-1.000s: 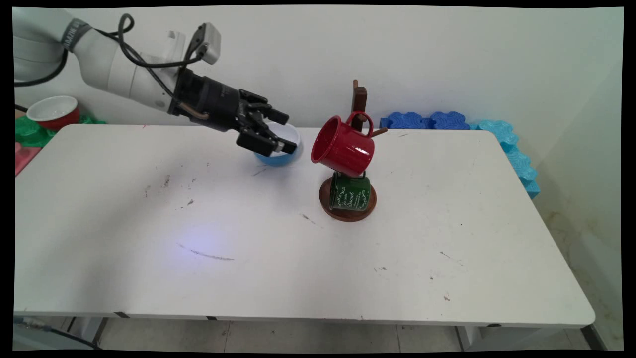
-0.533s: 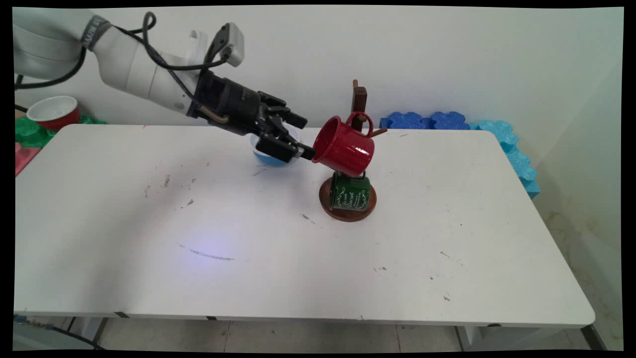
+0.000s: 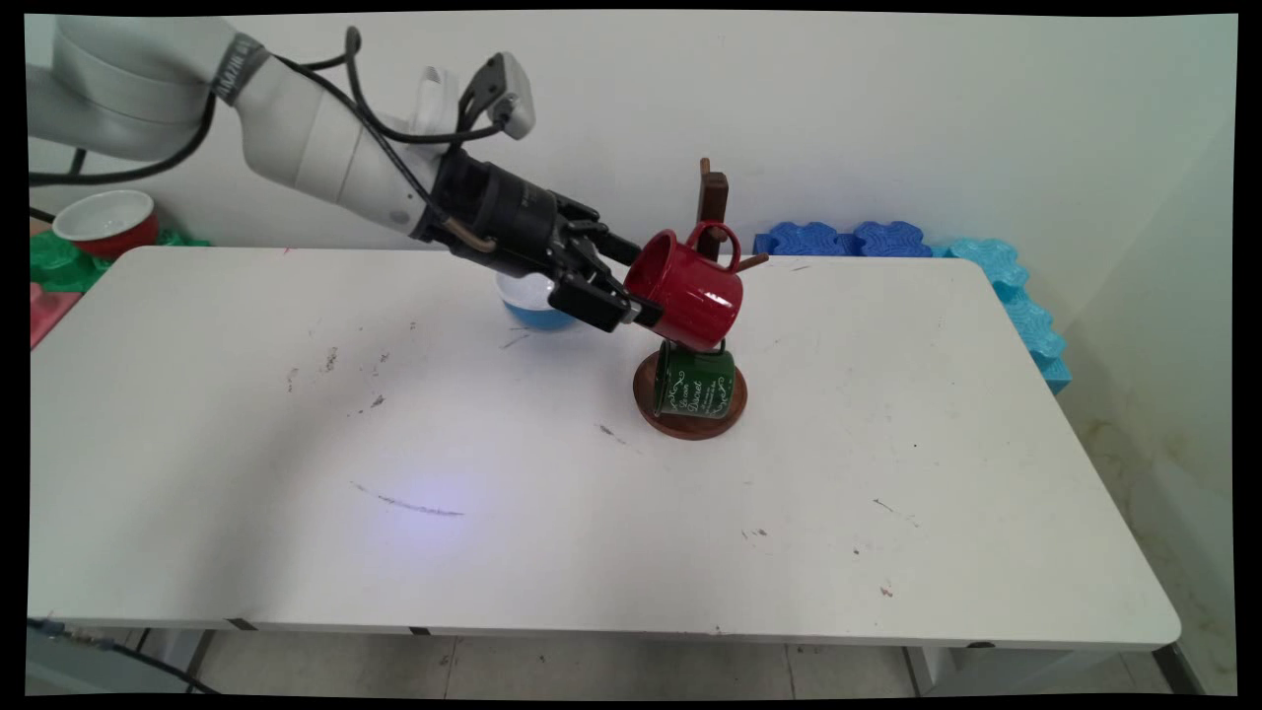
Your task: Pick up the red mug from the rack
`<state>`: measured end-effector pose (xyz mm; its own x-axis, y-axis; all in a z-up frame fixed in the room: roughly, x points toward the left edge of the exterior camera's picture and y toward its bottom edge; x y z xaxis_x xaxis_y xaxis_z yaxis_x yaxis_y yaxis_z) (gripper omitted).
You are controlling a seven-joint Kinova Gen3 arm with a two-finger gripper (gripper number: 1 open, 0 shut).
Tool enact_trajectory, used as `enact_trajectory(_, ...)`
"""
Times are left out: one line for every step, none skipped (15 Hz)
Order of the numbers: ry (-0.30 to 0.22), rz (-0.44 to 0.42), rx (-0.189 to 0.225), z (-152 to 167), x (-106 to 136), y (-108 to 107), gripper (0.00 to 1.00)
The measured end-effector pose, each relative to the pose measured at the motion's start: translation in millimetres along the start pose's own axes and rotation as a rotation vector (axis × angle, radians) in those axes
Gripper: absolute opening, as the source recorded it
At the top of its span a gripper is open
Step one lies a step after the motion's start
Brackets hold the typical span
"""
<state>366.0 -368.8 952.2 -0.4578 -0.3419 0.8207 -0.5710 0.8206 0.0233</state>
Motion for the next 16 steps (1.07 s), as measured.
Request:
enact_trajectory(-0.004, -0.006, -0.001, 3.5, 1.5, 1.7, 1.0)
enact_trajectory(-0.006, -0.012, -0.001, 6.3, 2.8, 3.1, 1.0)
enact_trajectory(-0.009, -0.019, -0.002, 9.4, 4.1, 4.8, 1.0)
enact_trajectory(-0.012, -0.026, -0.003, 12.8, 5.6, 6.4, 1.0)
enact_trajectory(-0.015, -0.032, -0.003, 15.3, 6.6, 7.6, 1.0)
enact_trajectory(-0.017, -0.038, -0.003, 17.7, 7.6, 8.7, 1.0)
enact_trajectory(-0.019, -0.044, -0.004, 20.2, 8.8, 9.8, 1.0)
enact_trajectory(-0.02, -0.051, -0.003, 22.4, 10.1, 10.6, 1.0)
enact_trajectory(-0.021, -0.058, -0.002, 24.3, 11.1, 11.1, 1.0)
enact_trajectory(-0.022, -0.063, -0.001, 25.4, 11.8, 11.3, 1.0)
enact_trajectory(-0.022, -0.071, 0.002, 26.9, 12.9, 11.6, 1.0)
enact_trajectory(-0.023, -0.077, 0.004, 27.9, 13.6, 11.6, 1.0)
enact_trajectory(-0.024, -0.087, 0.007, 29.4, 14.5, 11.6, 1.0)
enact_trajectory(-0.026, -0.098, 0.01, 30.8, 15.4, 11.6, 1.0)
enact_trajectory(-0.029, -0.11, 0.013, 32.2, 16.0, 11.8, 1.0)
enact_trajectory(-0.031, -0.12, 0.015, 33.4, 16.5, 12.1, 1.0)
